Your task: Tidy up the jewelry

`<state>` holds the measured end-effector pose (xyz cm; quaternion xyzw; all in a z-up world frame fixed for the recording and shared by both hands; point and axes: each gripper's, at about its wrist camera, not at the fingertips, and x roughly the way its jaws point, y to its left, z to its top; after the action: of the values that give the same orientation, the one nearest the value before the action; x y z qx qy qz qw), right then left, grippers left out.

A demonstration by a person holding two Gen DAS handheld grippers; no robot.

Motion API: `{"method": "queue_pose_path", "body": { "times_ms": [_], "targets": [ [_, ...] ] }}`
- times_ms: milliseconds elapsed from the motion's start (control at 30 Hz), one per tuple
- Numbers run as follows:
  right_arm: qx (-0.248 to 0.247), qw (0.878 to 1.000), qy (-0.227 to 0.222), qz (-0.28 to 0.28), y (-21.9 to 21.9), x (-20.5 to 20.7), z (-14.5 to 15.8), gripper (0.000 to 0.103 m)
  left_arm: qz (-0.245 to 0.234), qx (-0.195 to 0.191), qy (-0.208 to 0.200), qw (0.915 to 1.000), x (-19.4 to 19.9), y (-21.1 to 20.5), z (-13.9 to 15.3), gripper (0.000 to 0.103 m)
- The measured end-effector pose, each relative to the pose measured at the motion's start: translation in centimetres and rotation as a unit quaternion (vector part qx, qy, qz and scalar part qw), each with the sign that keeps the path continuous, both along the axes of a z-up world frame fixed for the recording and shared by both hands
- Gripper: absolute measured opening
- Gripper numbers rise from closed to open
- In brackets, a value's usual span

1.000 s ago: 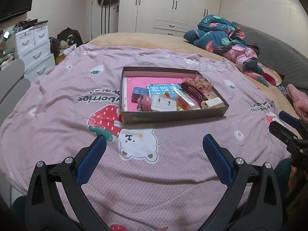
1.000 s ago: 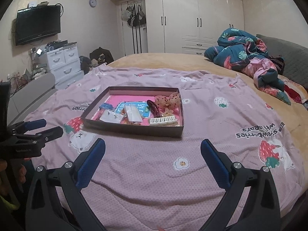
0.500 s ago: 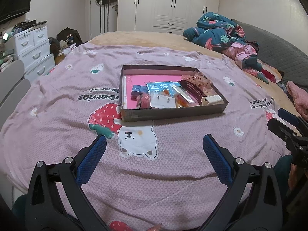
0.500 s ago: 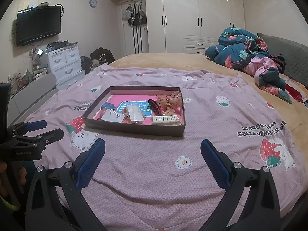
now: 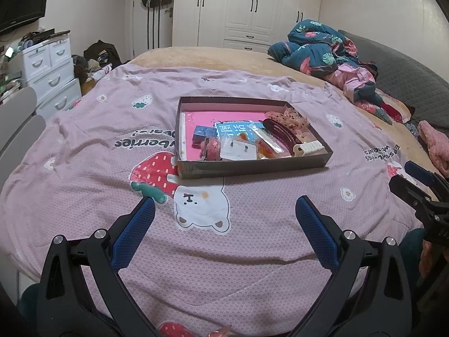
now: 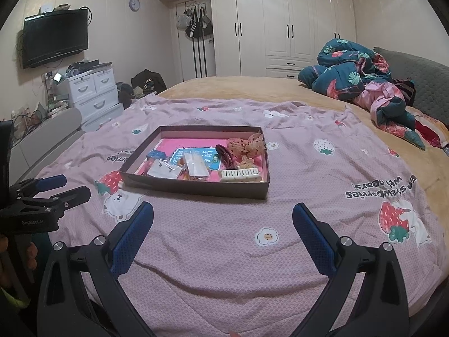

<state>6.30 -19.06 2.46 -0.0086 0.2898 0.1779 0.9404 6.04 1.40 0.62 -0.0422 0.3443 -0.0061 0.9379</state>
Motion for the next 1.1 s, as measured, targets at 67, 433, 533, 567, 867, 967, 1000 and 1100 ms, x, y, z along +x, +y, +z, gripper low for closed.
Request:
{"method": "queue_pose_path", "body": {
  "times_ms": [67,433,533,567,867,967,1000,1100],
  "targets": [
    [0.001,1.0,0.001,0.001,-0.02,0.02,0.0,0.099,0.001,-0.001,0.0,1.0,-0.05,0.03,0.01,0.094],
    [-0.001,1.0,0.004,0.001,0.07,0.08,-0.13,0.099,-0.001,-0.001,-0.002,1.0,-0.05,0.01,0.26,0.094],
    [-0.001,1.0,0.004,0.002,0.12,0.07,-0.22,0.099,-0.001,-0.001,-0.003,1.0,-0.05,0.03,0.26,0.094],
    [-0.001,1.0,0.004,0.002,0.1,0.09,-0.22,0.099,-0.001,-0.002,-0.003,1.0,-0.02,0.02,0.39,0.094],
    [-0.001,1.0,0.004,0.001,0.11,0.08,-0.2,0.099,0.0,-0.002,-0.003,1.0,-0.03,0.05,0.36,0.094],
    [-0.001,1.0,0.004,0.001,0.14,0.01,-0.22,0.099,0.0,-0.002,-0.003,1.0,-0.04,0.08,0.32,0.094],
    [-0.002,1.0,0.003,0.002,0.24,-0.02,-0.25,0.099,0.0,-0.002,-0.003,1.0,-0.04,0.04,0.39,0.094],
    [-0.001,1.0,0.004,0.002,0.15,0.01,-0.24,0.099,0.0,-0.002,-0.003,1.0,-0.03,0.1,0.31,0.094]
  ]
}}
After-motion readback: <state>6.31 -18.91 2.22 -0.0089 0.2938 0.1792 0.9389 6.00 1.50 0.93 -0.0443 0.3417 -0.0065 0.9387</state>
